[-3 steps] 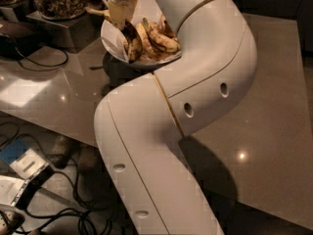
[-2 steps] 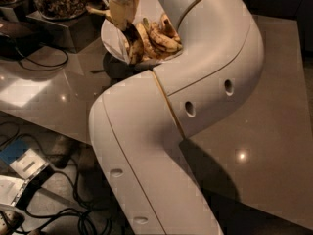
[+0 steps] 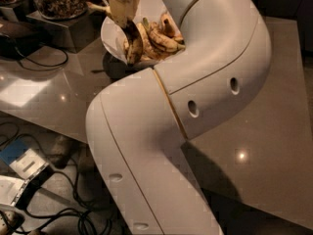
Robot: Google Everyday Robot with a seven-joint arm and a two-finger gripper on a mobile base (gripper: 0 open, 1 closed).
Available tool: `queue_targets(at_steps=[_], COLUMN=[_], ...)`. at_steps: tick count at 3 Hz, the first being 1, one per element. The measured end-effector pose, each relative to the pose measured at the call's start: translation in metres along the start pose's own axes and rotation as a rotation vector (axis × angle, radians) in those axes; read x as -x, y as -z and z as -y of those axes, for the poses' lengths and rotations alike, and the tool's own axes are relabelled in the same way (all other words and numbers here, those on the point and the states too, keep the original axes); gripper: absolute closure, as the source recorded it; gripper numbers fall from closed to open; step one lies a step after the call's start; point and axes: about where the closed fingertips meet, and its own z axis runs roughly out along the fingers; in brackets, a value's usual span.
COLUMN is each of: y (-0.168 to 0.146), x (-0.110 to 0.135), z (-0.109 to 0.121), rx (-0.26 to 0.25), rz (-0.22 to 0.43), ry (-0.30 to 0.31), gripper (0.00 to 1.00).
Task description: Pick banana from white bowl
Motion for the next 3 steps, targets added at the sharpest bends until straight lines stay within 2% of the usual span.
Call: queue_targets(at_steps=[2,3], y=[0.015,0.01], x=[-0.026,-0.024], z=[-0.014,-0.012], rx=[0.015,0.009], rz=[-0.047,-0.034], ry=[-0.097,-0.1], gripper=[1.0,1.0])
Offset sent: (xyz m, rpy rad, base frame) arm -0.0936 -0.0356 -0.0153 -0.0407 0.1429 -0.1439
